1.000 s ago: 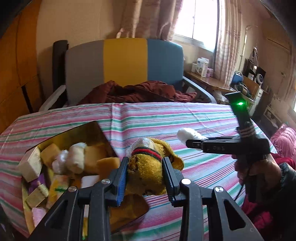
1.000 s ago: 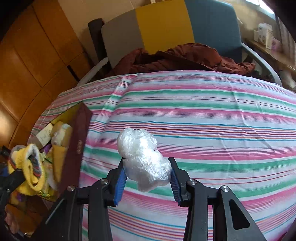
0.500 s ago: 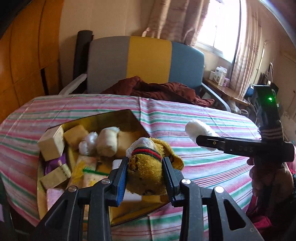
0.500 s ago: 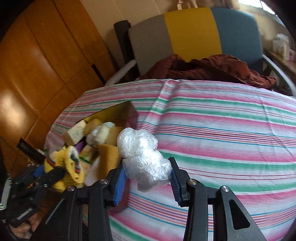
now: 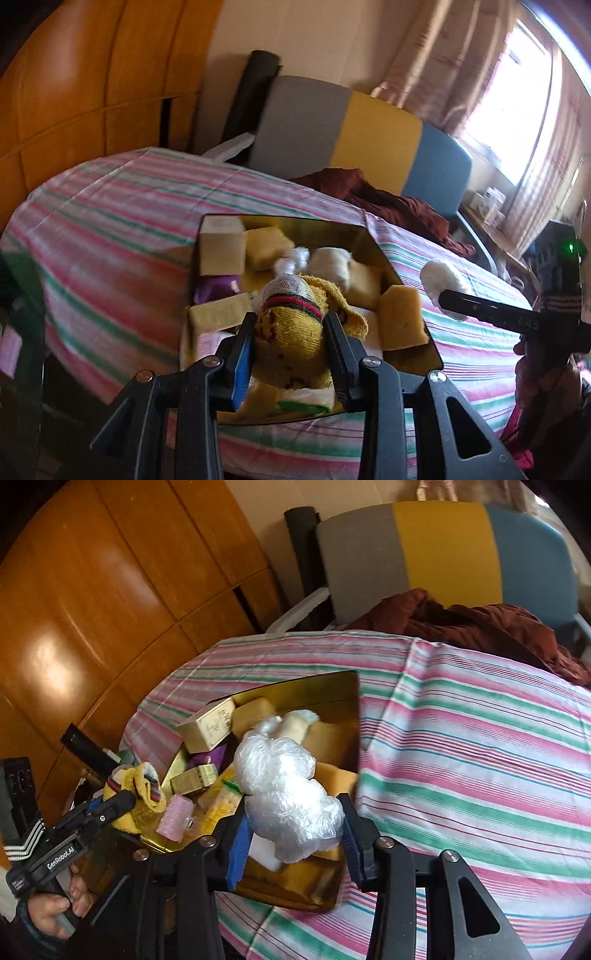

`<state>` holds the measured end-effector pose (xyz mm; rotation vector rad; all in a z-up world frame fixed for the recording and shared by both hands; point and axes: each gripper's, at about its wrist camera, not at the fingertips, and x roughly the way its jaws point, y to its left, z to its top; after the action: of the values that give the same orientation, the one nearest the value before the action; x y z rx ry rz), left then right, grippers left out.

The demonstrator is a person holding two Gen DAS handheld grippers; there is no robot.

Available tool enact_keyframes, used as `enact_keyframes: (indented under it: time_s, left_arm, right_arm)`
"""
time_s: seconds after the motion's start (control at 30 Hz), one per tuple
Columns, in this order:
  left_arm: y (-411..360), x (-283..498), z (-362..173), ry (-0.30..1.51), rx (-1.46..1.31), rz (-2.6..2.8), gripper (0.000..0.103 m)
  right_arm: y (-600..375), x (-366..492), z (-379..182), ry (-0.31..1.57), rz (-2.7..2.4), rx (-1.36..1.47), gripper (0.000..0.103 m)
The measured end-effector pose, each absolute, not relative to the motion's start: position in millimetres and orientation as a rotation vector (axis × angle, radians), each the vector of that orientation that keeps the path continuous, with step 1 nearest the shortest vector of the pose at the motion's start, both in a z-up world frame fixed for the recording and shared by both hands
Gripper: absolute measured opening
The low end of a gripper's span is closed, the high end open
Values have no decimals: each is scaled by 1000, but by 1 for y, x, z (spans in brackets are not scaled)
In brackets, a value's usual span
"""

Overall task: Organize objects
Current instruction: 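Carry the knit toy and wrapped ball over the gold tray with both grippers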

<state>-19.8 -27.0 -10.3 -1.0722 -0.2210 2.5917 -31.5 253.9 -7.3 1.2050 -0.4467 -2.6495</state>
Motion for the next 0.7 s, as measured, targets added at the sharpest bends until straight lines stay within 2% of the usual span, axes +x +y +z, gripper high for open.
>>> enact_keyframes:
  time_s: [0.47, 0.7]
  left_arm:
    - [-22, -41, -15, -273, -1103, 2546, 35]
    - [-5, -60, -14, -161, -1104, 2587, 35]
  right_arm:
    - [208, -48, -16, -262, -2636, 1251, 45]
    - [198, -61, -23, -220, -2652, 1292, 45]
